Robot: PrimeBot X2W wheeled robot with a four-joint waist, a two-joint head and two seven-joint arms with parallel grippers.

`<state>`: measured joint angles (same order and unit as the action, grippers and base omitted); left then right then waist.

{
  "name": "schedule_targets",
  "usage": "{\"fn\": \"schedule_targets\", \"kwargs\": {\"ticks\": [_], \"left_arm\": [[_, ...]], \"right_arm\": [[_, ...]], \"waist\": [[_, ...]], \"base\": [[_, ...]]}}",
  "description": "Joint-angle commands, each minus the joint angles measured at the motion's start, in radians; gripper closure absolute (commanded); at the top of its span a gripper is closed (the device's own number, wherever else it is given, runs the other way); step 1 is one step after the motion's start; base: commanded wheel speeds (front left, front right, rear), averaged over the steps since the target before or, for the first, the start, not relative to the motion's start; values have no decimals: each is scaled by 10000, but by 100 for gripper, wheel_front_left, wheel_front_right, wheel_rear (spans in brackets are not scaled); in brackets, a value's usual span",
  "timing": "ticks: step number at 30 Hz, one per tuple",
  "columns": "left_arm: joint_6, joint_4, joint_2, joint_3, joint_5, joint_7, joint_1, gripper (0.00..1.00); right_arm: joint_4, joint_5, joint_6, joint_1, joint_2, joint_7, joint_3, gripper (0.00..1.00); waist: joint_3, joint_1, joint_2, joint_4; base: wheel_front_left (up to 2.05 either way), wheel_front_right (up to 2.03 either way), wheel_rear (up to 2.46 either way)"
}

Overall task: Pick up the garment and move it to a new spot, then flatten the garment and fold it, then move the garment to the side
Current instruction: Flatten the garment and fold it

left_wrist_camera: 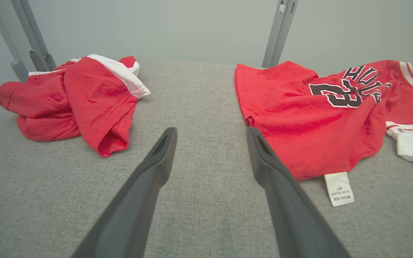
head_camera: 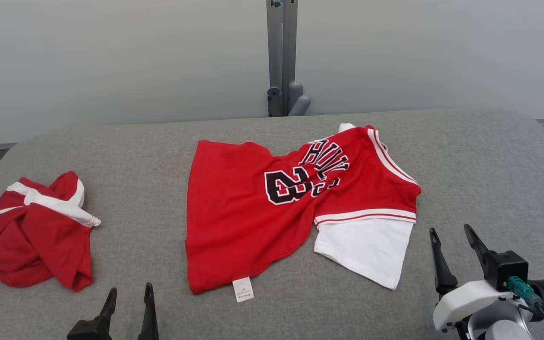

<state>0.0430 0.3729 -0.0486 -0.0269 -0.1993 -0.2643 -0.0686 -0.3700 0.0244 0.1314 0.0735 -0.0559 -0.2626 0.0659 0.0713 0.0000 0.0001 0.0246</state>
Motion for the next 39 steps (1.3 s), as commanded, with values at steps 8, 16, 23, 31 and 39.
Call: {"fn": "schedule_targets", "kwargs": {"ticks": [8,16,23,31,39], "left_arm": [[84,-94,-36,-71,-58,2,51,0],[143,29,-36,-452,-357,2,261,0],[201,172,-34,-1004,-601,3,450,0],[221,328,-36,-1435,-635,2,745,0],[298,190,-34,-1544,-774,2,983,0]], "right_arm": [[150,90,-14,-213,36,-31,-188,0],[-521,285,-14,-116,40,-31,-890,0],[-1832,626,-15,176,31,-31,-1451,0],[-2986,1059,-15,721,35,-31,-1294,0],[-4005,1372,-7,1089,55,7,-1833,96]], "waist": [[-144,0,-1,-86],[-560,0,-1,48],[-925,0,-1,239],[-1307,0,-1,458],[-1557,0,-1,599]], "base": [[0,0,0],[0,0,0],[0,0,0],[0,0,0],[0,0,0]]}}
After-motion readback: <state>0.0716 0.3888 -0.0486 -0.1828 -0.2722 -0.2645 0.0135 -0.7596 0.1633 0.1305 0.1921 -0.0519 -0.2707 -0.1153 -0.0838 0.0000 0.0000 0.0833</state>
